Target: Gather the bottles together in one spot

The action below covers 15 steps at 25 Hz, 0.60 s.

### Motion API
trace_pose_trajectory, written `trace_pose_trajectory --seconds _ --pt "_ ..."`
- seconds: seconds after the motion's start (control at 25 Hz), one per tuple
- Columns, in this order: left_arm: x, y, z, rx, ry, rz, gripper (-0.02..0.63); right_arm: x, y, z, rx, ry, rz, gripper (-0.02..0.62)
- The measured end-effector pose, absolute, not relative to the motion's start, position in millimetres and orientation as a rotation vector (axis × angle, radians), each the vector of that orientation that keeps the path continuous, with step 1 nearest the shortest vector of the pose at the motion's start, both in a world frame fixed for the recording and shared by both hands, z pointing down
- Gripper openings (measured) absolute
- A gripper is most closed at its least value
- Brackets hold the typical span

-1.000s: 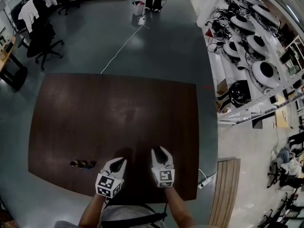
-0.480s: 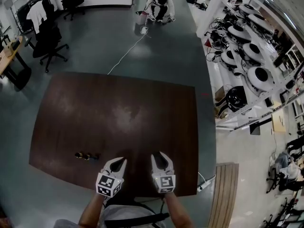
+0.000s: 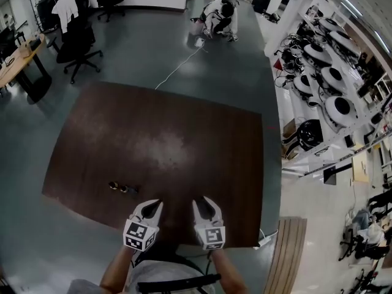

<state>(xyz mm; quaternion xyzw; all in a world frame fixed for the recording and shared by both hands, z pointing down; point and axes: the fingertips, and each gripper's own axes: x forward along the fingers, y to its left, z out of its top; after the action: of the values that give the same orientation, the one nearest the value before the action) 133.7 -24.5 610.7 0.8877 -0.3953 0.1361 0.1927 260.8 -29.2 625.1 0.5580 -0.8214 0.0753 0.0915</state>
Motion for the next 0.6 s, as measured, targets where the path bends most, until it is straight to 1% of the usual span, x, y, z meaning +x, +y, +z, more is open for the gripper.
trace_pose_trajectory --seconds 0.6 --pt "47.8 -10.7 632.7 2.333 -1.357 0.355 0.000 144.2 -34.8 641.8 1.270 -2.649 0.188 0.109"
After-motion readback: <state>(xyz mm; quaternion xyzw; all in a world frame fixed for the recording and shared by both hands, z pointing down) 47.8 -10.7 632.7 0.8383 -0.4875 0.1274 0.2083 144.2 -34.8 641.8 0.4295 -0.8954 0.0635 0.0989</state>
